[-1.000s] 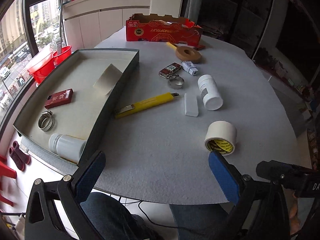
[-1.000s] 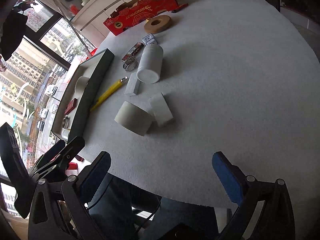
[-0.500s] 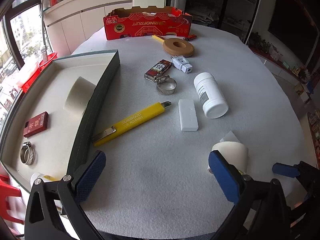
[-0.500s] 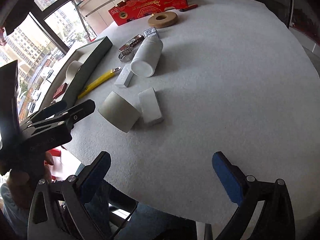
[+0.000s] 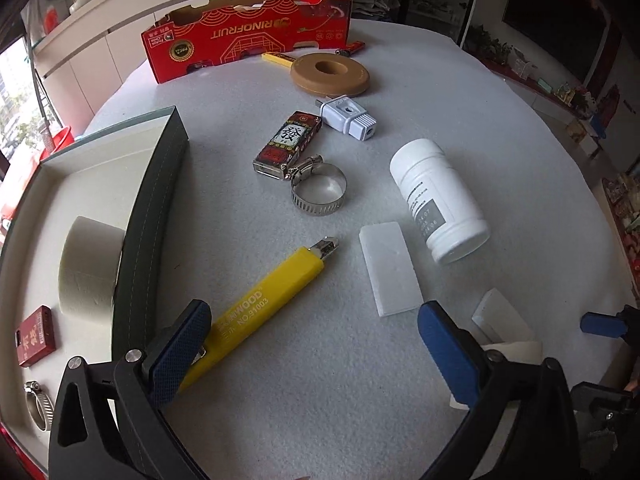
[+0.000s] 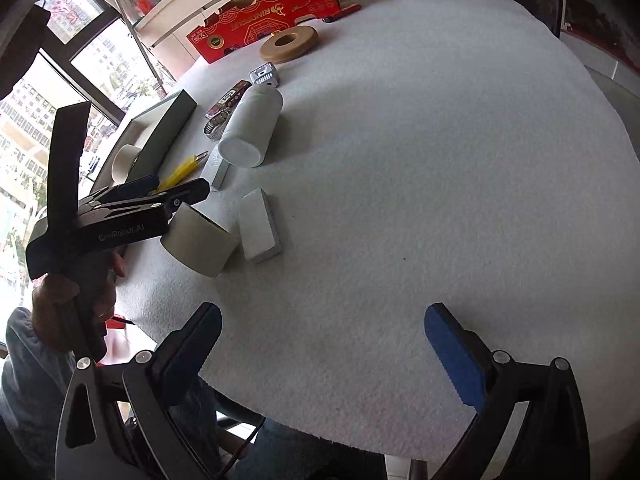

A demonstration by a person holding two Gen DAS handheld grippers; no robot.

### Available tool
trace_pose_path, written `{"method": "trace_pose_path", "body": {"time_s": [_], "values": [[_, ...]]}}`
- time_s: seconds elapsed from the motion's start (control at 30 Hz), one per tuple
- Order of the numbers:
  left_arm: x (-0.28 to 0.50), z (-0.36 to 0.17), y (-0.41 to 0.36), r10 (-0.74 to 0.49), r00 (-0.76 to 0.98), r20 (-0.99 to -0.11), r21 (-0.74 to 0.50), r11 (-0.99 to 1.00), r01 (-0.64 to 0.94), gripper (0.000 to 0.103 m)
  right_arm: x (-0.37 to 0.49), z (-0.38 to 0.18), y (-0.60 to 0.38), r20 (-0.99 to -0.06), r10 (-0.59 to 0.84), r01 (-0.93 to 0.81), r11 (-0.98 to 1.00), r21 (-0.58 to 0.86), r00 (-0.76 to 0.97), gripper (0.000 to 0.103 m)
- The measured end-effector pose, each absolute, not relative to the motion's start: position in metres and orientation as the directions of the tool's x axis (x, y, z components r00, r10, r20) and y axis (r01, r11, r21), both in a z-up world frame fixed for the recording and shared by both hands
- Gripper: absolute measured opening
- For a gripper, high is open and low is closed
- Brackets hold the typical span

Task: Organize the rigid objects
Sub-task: 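Grasp the yellow utility knife with the left gripper while the right gripper grasps a white eraser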

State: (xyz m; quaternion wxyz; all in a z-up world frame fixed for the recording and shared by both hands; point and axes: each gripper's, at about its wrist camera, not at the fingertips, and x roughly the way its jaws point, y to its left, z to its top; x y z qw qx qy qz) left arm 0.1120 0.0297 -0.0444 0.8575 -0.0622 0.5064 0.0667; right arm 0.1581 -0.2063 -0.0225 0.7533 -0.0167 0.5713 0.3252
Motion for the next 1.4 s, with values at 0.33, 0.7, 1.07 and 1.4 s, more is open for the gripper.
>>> {"method": "trace_pose_path", "body": {"time_s": [0.33,0.7,1.07,1.4], "values": [[0.102,-0.032,0.008,0.052,0.519,-0.853,-0.026,0.989,-0.143,0.103,0.163,-0.020,-0.207,-0.866,0.476,-0.499,0.793,0.349,0.150,0.102],[0.125,-0.053,0.032,-0.006,0.408,-0.913,-0.011,1.000,-0.011,0.103,0.168,-0.018,-0.216,-0.867,0.475,-0.470,0.806,0.360,0.151,0.102],[0.103,-0.053,-0.017,-0.043,0.418,-0.907,-0.001,0.995,0.101,0.103,0.184,-0.020,-0.215,-0.875,0.449,-0.463,0.824,0.327,0.182,0.102],[0.108,-0.053,0.017,0.070,0.473,-0.878,0.000,0.989,-0.147,0.103,0.204,-0.021,-0.222,-0.828,0.513,-0.426,0.817,0.388,0.228,0.102]]}}
